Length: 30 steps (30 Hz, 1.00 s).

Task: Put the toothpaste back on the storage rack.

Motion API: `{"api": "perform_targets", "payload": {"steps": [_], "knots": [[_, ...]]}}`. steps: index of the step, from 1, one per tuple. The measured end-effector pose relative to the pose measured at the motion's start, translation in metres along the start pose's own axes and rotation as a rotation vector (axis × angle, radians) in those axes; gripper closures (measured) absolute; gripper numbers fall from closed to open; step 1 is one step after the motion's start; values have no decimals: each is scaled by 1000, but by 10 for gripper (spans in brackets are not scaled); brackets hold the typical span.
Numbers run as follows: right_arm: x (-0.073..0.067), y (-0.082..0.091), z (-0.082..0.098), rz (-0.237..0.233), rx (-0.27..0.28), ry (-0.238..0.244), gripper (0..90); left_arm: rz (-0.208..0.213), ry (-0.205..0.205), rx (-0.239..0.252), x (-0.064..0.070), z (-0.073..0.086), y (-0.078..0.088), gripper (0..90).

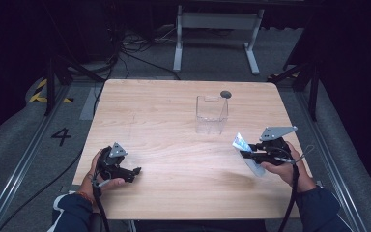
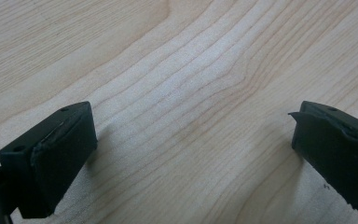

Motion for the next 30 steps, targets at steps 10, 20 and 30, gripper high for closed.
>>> {"api": "perform_targets", "payload": {"steps": [10,20,30], "knots": [[0,4,-10,16,59,10,693,0,0,0,0,0,0,3],[-1,6,-21,22,89,26,693,0,0,0,0,0,0,3],[-2,8,-34,30,128,36,694,0,0,0,0,0,0,3]]}}
Point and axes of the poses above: each handheld gripper's, and its own axes: y roughly backward along the jaws, z roughly out of its underside, x roughly to its right, the point moved 8 cm from there along -y, roughly forward along the jaws, and after that the axes turned 2 degrees about z, right-handed, at the moved point
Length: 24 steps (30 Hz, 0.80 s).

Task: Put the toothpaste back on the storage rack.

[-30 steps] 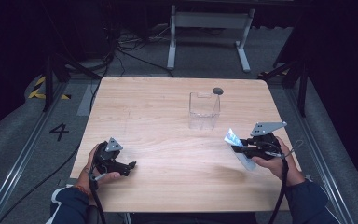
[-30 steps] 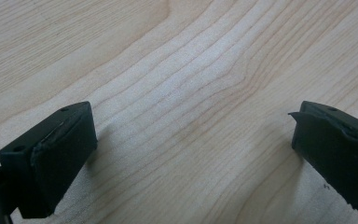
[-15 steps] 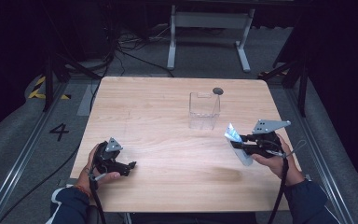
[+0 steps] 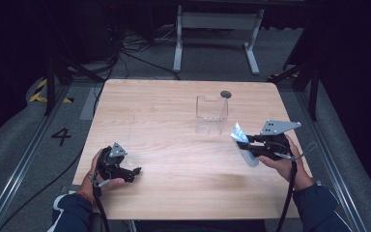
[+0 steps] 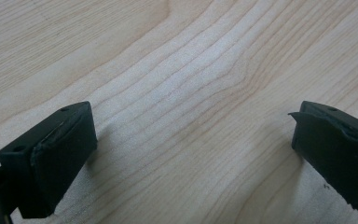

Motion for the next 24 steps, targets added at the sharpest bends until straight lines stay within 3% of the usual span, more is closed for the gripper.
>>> {"api": "perform_targets", "payload": {"steps": [24], "knots": [[8,0,-34,4,71,13,694,0,0,0,0,0,0,3]]}}
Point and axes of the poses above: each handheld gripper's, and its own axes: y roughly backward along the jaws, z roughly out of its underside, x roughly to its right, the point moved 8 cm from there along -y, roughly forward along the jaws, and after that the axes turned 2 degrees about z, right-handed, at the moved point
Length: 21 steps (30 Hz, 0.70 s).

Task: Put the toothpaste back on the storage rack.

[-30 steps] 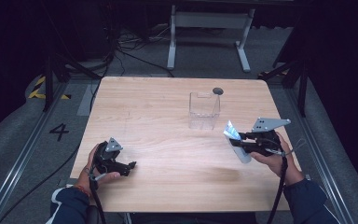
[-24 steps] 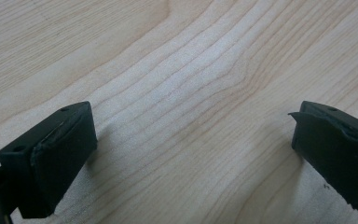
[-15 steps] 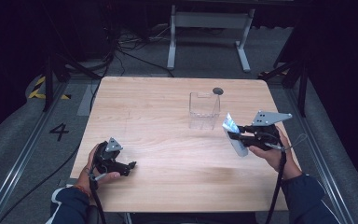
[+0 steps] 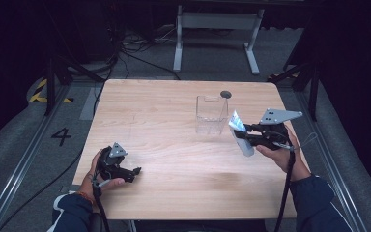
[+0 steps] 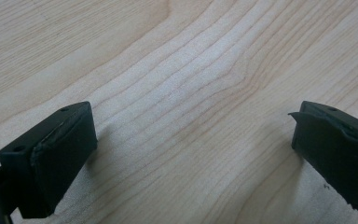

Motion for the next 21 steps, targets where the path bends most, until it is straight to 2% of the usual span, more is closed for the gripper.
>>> {"api": "perform_targets", "payload": {"steps": [9,21], "knots": [[3,-2,-8,6,11,6,694,0,0,0,0,0,0,3],[5,-5,-29,6,38,24,694,0,0,0,0,0,0,3]]}}
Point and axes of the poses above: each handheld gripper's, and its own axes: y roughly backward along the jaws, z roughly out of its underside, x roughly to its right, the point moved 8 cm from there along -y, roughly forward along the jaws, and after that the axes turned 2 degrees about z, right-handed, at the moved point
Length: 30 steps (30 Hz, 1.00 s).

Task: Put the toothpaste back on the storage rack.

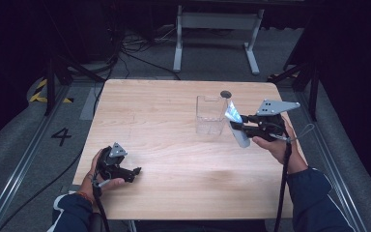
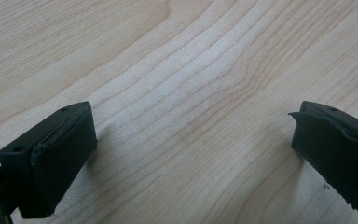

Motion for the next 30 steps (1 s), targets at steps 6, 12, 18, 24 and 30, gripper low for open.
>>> {"api": "perform_targets", "payload": {"steps": [6,12,18,24,30], "knots": [[0,-1,-14,0,23,16,694,0,0,0,0,0,0,3],[-1,-7,-26,-3,32,28,693,0,0,0,0,0,0,3],[-1,-14,-35,-9,38,38,693,0,0,0,0,0,0,3],[2,-23,-41,-7,39,40,693,0,0,0,0,0,0,3],[7,-29,-50,1,50,43,694,0,0,0,0,0,0,3]]}}
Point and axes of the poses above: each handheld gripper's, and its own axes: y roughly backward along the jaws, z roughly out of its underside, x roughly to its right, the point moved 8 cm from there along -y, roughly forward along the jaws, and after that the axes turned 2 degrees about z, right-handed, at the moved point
